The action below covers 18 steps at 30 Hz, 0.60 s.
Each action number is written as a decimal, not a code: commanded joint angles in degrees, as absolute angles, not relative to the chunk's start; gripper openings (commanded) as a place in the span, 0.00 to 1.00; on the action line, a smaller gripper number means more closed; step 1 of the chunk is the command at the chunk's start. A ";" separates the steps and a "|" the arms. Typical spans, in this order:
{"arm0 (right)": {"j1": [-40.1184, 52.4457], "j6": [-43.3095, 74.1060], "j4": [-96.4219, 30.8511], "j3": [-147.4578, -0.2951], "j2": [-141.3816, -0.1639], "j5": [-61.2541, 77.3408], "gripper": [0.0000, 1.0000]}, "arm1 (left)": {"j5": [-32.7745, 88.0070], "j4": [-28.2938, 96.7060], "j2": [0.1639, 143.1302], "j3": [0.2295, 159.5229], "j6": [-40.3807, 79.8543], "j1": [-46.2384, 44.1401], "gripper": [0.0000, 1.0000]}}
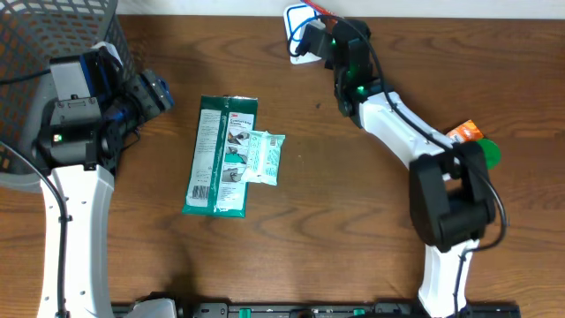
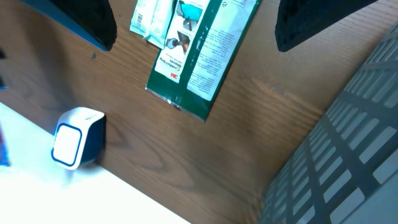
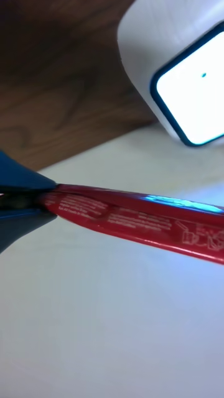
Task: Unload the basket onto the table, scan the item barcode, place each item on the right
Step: 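Raise the red tube to the white scanner and hold it there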
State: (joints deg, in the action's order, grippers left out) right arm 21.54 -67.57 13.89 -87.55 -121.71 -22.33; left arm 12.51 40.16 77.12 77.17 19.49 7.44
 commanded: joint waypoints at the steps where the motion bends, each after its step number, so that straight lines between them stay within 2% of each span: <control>1: 21.02 -68.01 17.80 -88.51 -126.54 -22.09 0.01 | 12.40 40.27 77.03 77.10 19.16 7.64 0.82; 6: 20.97 -68.49 23.27 -88.51 -130.19 -22.02 0.01 | 12.40 40.27 77.03 77.10 19.16 7.64 0.82; 18: 19.44 -71.90 23.77 -88.51 -135.33 -22.63 0.01 | 12.40 40.27 77.03 77.10 19.16 7.64 0.83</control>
